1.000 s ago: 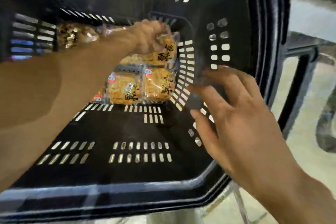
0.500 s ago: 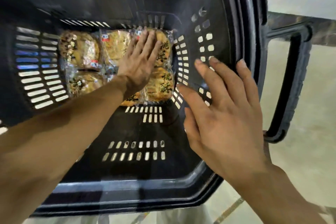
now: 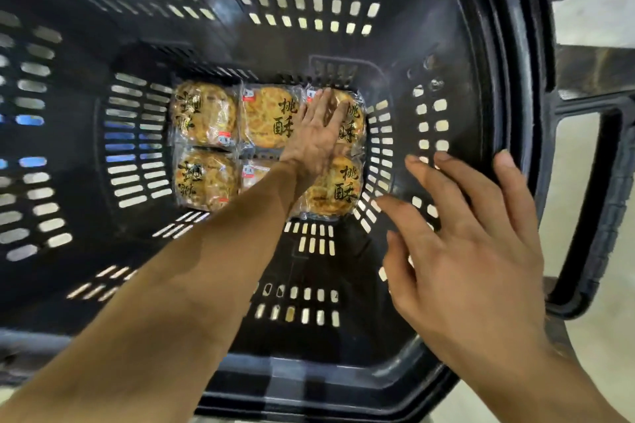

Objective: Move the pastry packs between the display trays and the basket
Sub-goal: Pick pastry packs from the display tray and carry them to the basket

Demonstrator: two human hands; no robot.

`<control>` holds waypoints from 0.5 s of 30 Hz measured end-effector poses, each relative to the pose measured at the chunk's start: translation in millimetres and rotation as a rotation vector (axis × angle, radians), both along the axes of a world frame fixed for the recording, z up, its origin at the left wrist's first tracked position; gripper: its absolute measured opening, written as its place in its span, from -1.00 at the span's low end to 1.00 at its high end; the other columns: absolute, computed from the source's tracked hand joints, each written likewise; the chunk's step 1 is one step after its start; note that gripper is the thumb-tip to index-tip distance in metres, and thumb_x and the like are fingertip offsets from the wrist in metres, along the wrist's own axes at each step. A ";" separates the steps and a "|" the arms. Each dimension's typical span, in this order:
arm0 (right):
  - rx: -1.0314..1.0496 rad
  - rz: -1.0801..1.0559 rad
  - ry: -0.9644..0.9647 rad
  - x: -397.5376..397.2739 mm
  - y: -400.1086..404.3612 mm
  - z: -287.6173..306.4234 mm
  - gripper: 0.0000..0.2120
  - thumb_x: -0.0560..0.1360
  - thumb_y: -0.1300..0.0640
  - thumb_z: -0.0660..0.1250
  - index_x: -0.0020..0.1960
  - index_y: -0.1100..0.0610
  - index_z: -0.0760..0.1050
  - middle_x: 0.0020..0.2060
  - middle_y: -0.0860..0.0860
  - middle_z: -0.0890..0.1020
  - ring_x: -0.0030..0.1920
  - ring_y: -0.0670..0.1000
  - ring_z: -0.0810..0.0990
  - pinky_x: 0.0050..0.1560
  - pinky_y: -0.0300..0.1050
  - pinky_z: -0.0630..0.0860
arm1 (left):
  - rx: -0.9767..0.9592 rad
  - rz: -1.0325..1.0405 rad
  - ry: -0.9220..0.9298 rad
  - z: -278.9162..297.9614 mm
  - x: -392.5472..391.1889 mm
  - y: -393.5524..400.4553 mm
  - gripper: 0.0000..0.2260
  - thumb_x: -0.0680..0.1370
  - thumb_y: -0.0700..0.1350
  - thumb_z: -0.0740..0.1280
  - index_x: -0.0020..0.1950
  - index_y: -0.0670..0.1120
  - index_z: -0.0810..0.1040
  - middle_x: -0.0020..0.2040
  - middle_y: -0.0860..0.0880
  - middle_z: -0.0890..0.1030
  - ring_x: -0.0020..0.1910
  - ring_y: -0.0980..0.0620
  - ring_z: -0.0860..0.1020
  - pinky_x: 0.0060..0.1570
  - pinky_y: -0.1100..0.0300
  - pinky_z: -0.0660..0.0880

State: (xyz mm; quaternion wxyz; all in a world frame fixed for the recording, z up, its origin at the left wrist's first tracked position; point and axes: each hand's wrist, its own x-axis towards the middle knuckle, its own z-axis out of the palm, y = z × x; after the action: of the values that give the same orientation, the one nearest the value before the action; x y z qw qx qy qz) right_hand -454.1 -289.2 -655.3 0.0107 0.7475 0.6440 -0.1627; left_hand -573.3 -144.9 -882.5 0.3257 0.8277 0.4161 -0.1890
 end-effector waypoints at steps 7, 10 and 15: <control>0.039 0.003 -0.039 -1.5 -3.5 -2.4 -0.71 0.44 0.10 0.36 0.13 0.12 0.67 0.28 0.18 0.60 0.36 0.24 0.47 0.58 0.22 0.02 | -0.027 0.060 -0.091 6.1 -4.6 3.4 -0.20 0.63 0.04 0.34 0.66 -0.05 -0.14 0.65 -0.14 -0.21 0.62 -0.13 -0.19 0.60 -0.06 -0.16; 0.035 0.004 -0.049 -1.0 -3.0 -2.2 -0.71 0.45 0.10 0.34 0.13 0.11 0.67 0.28 0.17 0.60 0.35 0.24 0.47 0.58 0.23 0.03 | 0.172 -0.123 0.116 6.2 -31.8 4.2 -0.23 0.65 0.25 0.06 0.58 -0.05 -0.39 0.60 -0.18 -0.34 0.58 -0.16 -0.34 0.55 -0.10 -0.29; 0.028 -0.015 -0.042 -2.8 -2.1 -2.5 -0.71 0.43 0.09 0.34 0.11 0.11 0.67 0.27 0.16 0.61 0.34 0.23 0.49 0.58 0.20 0.03 | 0.165 -0.161 0.253 -7.2 -73.2 -1.2 -0.29 0.60 0.38 -0.18 0.55 0.12 -0.50 0.57 -0.16 -0.41 0.54 -0.27 -0.38 0.49 -0.34 -0.24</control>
State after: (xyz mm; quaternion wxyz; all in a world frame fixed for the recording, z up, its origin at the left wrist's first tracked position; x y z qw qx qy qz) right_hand -457.0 -291.3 -657.8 0.0125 0.7557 0.6401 -0.1378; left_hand -646.5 -146.0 -889.7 0.1856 0.8519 0.4002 -0.2823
